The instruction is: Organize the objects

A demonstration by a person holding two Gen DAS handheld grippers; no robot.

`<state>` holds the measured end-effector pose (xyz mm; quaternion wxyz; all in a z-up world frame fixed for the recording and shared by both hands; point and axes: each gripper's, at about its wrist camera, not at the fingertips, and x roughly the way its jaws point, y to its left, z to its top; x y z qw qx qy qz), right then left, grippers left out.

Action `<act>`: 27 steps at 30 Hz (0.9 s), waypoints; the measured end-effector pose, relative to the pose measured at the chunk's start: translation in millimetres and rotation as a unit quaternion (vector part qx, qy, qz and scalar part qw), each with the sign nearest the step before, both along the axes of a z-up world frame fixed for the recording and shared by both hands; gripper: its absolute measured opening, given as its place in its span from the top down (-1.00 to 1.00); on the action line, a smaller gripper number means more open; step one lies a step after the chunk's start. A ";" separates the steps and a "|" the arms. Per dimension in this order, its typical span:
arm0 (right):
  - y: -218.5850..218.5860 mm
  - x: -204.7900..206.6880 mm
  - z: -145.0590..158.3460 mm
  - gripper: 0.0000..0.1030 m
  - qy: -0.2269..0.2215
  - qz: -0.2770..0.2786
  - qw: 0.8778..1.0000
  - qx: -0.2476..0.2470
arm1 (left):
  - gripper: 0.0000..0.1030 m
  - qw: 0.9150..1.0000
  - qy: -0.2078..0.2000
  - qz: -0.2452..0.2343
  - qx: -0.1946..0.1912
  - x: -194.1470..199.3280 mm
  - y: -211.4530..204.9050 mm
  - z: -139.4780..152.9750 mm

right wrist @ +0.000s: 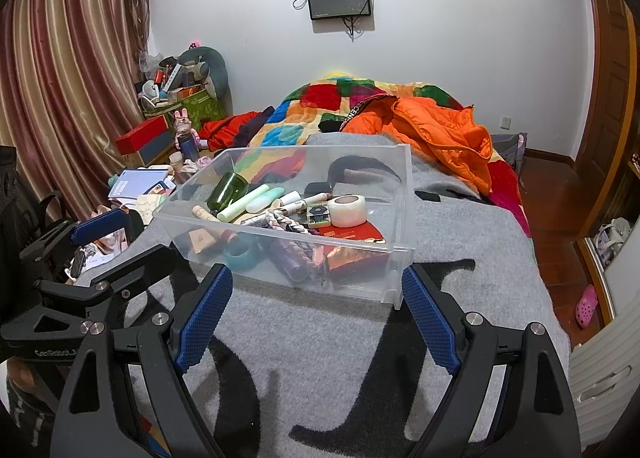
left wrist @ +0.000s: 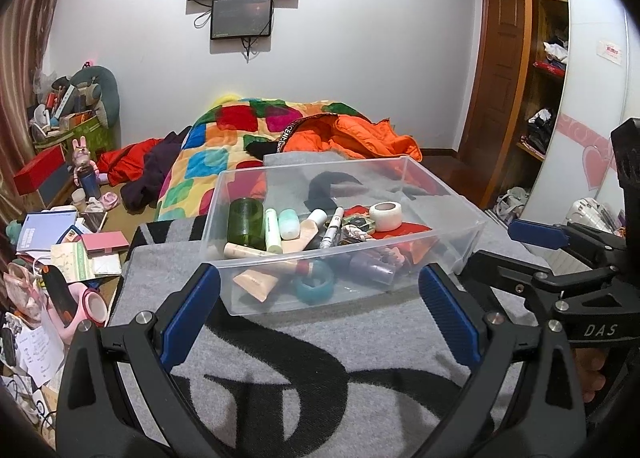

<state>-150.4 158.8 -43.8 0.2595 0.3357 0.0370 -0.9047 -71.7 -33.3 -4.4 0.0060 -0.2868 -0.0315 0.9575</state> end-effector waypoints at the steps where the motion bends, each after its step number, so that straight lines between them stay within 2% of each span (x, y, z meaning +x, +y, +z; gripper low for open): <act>1: 0.1 -0.2 -0.2 -0.64 -0.001 0.000 1.000 -0.001 | -0.95 1.000 0.000 0.000 0.000 0.1 0.0 1.0; 11: 1.6 0.7 1.0 -0.64 0.001 -0.001 1.000 -0.001 | -0.95 1.000 -0.010 -0.003 0.021 -1.2 -3.8 0.9; 27: -0.2 4.9 4.8 -0.64 0.007 0.000 1.000 -0.002 | -0.95 1.000 -0.003 0.004 0.013 4.4 -4.1 3.8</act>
